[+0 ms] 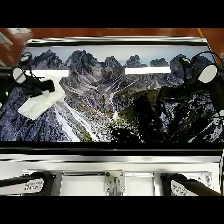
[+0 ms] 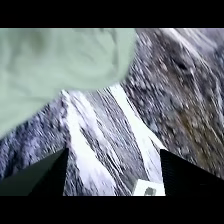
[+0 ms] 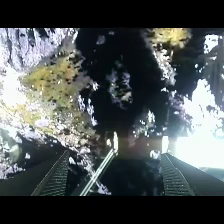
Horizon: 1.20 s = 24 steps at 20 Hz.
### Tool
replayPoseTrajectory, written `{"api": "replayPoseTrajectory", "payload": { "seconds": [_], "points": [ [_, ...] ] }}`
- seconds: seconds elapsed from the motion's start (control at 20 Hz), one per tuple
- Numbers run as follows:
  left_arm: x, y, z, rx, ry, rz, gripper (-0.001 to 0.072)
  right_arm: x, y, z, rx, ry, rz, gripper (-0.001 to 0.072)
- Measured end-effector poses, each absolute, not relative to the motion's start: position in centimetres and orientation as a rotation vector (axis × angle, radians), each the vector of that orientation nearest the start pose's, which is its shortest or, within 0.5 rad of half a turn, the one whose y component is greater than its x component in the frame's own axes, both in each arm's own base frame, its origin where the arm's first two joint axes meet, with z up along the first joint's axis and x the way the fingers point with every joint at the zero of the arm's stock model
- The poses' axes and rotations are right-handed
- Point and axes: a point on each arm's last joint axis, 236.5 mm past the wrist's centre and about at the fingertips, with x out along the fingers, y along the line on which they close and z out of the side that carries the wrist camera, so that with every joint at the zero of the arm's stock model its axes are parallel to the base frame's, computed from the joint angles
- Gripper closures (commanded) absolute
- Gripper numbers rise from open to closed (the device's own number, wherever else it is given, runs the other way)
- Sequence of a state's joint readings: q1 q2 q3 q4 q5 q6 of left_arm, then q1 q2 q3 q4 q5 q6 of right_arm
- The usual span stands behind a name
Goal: Fold the shirts.
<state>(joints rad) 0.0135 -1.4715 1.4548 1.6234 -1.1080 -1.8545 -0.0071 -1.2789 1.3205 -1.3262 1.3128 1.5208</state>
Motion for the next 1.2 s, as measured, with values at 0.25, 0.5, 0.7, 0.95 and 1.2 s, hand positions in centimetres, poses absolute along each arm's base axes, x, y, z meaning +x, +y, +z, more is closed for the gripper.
{"api": "replayPoseTrajectory", "payload": {
  "seconds": [0.25, 0.5, 0.7, 0.95, 1.2],
  "points": [
    [51.9, 9.9, -0.5, -0.305, 1.150, 0.339, 0.0043, 39.1, 5.2, 6.4, 0.160, 1.233, 0.190, 0.0014],
    [52.0, 13.3, -6.8, -0.368, 1.250, 0.414, 0.0043, 39.4, 5.2, 6.5, 0.158, 1.219, 0.190, 0.0014],
    [51.6, 12.8, -10.3, -0.426, 1.314, 0.408, 0.0640, 39.4, 5.2, 6.5, 0.159, 1.218, 0.191, 0.0014],
    [51.5, 10.4, -9.9, -0.503, 1.341, 0.347, 0.0668, 39.3, 5.4, 6.5, 0.166, 1.224, 0.197, 0.0014],
    [52.8, 4.2, 4.2, -0.334, 1.122, 0.111, 0.0668, 39.6, 5.7, 6.7, 0.178, 1.207, 0.204, 0.0024]
  ]
}}
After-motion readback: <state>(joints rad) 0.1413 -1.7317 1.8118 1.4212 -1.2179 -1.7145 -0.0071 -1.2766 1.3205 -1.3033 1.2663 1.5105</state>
